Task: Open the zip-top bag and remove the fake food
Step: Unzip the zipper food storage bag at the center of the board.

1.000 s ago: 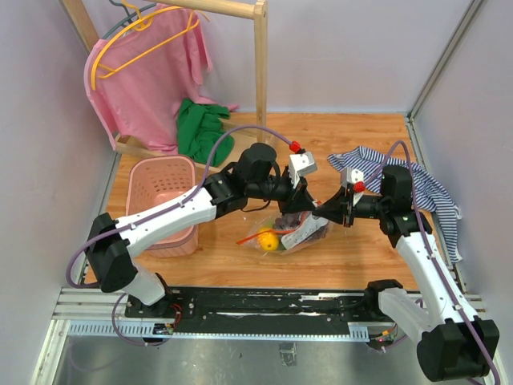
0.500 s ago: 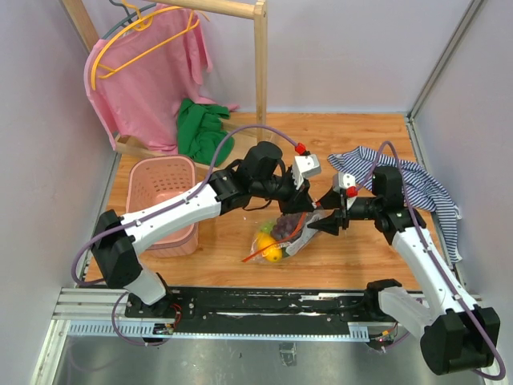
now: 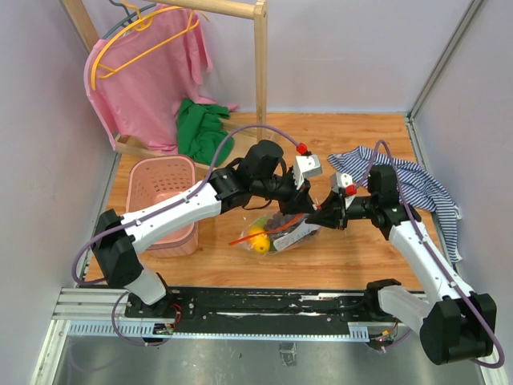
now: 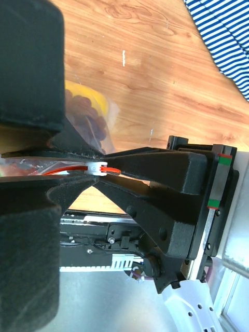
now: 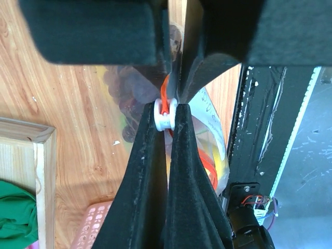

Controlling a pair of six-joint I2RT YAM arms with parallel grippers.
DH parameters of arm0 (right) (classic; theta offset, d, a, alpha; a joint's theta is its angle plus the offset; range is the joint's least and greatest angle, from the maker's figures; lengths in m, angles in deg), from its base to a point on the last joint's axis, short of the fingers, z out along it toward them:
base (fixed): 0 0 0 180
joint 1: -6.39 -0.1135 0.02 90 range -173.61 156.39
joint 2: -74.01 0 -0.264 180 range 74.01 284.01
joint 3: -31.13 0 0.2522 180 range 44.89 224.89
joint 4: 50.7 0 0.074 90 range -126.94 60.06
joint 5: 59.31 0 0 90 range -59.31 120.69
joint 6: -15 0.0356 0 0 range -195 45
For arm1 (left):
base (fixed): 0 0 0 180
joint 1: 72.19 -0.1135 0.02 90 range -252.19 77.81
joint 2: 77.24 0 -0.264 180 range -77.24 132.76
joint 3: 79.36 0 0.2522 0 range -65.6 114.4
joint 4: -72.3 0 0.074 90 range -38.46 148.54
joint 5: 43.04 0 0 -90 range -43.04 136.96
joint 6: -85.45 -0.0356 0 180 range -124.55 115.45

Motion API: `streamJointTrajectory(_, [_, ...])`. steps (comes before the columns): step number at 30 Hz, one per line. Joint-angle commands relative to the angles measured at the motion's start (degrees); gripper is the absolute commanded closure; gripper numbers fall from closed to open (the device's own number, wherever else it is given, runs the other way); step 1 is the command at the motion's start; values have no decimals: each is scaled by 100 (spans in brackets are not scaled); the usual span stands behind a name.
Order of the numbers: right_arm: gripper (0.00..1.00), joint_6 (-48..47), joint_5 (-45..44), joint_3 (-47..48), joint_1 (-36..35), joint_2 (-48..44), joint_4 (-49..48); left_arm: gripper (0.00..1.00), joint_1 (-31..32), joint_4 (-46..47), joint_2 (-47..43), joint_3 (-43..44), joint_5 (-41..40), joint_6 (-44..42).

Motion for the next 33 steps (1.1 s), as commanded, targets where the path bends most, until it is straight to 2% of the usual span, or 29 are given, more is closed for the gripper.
streamJointTrajectory(1, [97, -140, 170, 214, -127, -177, 1, 100, -28, 171, 1, 265, 156, -62])
streamJointTrajectory(6, [99, -61, -121, 233, -92, -568, -4, 100, -32, -9, -45, 261, -237, -136])
streamJointTrajectory(9, [99, 302, -435, 233, -22, -742, -175, 100, -28, -191, -97, 298, -621, -249])
streamJointTrajectory(18, [99, 944, -1162, 313, 19, -788, -373, 99, -27, -686, -91, 552, -1340, -422])
streamJointTrajectory(23, [99, 1047, -1235, 302, 36, -796, -452, 99, -26, -764, -120, 560, -1405, -420])
streamJointTrajectory(28, [99, 1091, -914, 234, 44, -744, -607, 100, -28, -756, -151, 497, -1042, -322])
streamJointTrajectory(29, [97, 1121, -740, 175, 46, -701, -692, 100, -28, -726, -172, 461, -963, -321])
streamJointTrajectory(33, [49, 632, -417, 145, 39, -711, -514, 100, -28, -599, -287, 289, -847, -403])
